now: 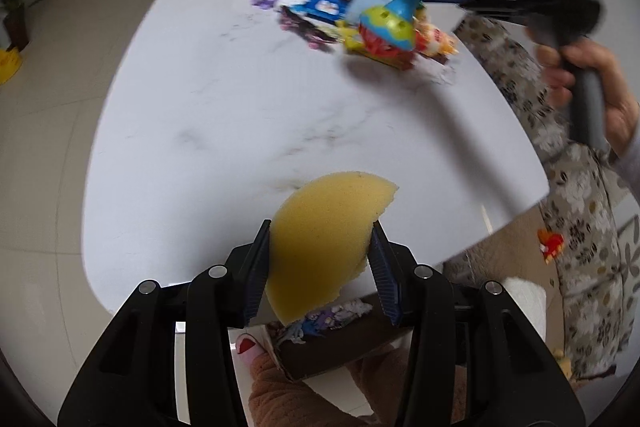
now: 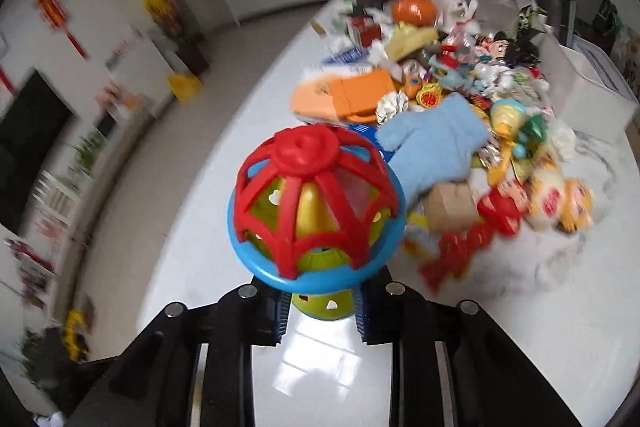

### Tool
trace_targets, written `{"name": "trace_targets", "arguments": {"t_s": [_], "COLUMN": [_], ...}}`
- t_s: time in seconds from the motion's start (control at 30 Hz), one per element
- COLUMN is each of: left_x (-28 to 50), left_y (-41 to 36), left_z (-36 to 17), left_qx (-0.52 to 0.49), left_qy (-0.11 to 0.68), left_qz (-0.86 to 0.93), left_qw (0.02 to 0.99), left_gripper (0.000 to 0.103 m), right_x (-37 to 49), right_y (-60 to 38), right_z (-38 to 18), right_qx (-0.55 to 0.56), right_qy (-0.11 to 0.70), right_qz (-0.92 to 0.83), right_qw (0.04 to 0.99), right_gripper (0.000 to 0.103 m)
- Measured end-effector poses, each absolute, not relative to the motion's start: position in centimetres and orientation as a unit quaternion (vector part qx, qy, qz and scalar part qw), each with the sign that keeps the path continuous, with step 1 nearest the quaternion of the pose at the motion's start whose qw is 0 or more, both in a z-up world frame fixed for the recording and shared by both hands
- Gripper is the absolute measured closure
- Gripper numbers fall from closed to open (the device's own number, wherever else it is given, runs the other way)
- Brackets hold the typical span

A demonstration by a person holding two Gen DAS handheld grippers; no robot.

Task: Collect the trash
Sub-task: 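Lower both held items into the cardboard box and open both tools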

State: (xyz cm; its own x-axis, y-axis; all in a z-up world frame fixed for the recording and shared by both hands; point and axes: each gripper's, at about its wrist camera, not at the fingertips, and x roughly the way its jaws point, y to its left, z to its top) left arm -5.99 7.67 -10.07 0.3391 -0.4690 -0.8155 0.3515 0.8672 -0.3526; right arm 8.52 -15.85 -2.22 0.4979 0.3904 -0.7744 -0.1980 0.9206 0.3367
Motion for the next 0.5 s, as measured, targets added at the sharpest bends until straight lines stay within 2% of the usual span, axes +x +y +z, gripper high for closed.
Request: {"name": "trace_targets", "arguments": {"t_s": [0.13, 0.23, 0.4, 0.5], "left_x": [-7.5, -9.2, -13.4, -15.6], "left_y": [5.6, 4.4, 1.9, 0.1], "left_z": [-9.1, -8.7, -11.1, -14.7], "left_qx": [-0.031, -0.012, 0.031, 0.054], "left_qy": [0.515, 0.522, 0.578, 0.611], "left_qz": [-0.28, -0.303, -0.348, -0.356], "left_qw": [0.81, 0.798, 0.737, 0.705], "left_gripper": [0.058, 0.058, 0.058, 0.058], "right_x": [1.9, -3.3, -11.1, -14.8], "right_y": [-18.1, -19.1, -20.1, -20.7], "right_z": [-0.1, -0.1, -4.0, -8.8], "right_qx": [0.137, 0.13, 0.128, 0.142], "right_qy": [0.451, 0.468, 0.538, 0.577], "right_qz": [0.189, 0.19, 0.173, 0.139], "right_qw": [0.861, 0.853, 0.815, 0.792], "right_gripper": [0.078, 0.078, 0.078, 0.078]}}
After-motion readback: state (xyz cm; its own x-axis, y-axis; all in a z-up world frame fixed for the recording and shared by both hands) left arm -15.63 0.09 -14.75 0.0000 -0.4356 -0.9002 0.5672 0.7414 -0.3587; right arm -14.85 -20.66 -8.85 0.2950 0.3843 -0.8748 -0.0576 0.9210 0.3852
